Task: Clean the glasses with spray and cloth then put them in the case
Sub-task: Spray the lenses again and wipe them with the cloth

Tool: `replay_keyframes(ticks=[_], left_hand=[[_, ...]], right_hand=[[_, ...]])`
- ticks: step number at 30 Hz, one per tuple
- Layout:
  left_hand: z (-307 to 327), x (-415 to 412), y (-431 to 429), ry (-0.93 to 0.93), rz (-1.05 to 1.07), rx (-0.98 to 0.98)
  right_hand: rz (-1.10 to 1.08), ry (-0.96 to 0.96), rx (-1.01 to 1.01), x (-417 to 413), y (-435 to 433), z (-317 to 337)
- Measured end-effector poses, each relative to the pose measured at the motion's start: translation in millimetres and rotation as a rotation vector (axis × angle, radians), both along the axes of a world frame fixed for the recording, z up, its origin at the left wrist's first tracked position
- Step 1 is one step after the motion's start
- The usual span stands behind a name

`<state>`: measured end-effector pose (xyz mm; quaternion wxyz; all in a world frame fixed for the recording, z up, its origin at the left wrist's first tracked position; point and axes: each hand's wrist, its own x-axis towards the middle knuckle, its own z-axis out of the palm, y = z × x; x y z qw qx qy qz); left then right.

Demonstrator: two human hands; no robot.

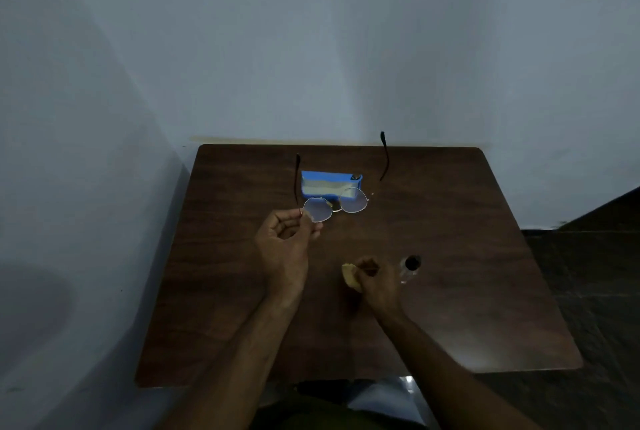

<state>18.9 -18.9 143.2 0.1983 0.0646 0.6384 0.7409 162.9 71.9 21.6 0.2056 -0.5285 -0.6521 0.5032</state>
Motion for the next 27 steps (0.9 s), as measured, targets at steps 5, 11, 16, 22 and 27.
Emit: replay_keyframes(ticks=[5,11,16,22,27], left_hand=[[-6,4,-2,-0.028,-0.016,-0.013],[-8,10,1,-0.024,-0.054,-0.018],[-6,6,-1,-0.017,-0.061,-0.024],[4,-2,1,0.017,-0.084,0.010],[19,-1,3,0.069,-0.131,0.026]], right_hand=[[0.103,-0.204,0.135,10,-3,-35],[0.171,-0.166,0.279,20,-6,-27],[0.059,-0.188,0.192,60,-27,-27],[-0.169,-0.322,0.271,106,-4,-18],[-0.070,-0.189,0.262,80,27,-27]])
